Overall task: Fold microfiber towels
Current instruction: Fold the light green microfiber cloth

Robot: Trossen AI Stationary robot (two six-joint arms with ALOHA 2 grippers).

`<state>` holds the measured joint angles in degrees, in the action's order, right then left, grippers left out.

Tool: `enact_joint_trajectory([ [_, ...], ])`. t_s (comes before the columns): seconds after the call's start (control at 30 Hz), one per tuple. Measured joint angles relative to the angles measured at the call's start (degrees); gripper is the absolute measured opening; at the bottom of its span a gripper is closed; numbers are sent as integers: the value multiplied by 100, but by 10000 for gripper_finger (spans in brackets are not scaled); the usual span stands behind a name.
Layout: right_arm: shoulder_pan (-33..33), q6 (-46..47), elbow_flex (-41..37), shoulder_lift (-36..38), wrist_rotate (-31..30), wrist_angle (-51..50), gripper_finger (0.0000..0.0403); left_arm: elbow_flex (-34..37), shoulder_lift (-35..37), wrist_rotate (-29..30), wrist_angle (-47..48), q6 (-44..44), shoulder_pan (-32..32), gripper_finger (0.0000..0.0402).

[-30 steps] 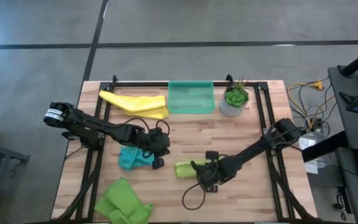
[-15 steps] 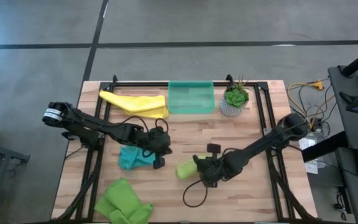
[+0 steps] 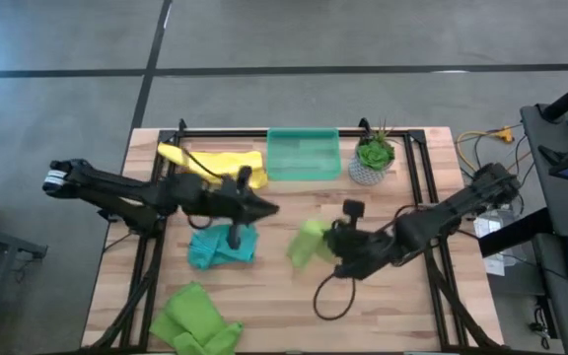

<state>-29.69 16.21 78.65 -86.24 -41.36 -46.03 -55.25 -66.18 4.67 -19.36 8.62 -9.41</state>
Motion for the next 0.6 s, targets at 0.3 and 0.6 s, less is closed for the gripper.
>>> enact_joint_trajectory([
  [0.3, -11, -3586, 960, 7, -1675, 171, 9, -468, 675, 104, -115, -13, 186, 11],
  [0.6, 201, -6363, 1598, -120, -2194, 811, 9, -1467, 307, 23, -56, -787, 236, 22],
])
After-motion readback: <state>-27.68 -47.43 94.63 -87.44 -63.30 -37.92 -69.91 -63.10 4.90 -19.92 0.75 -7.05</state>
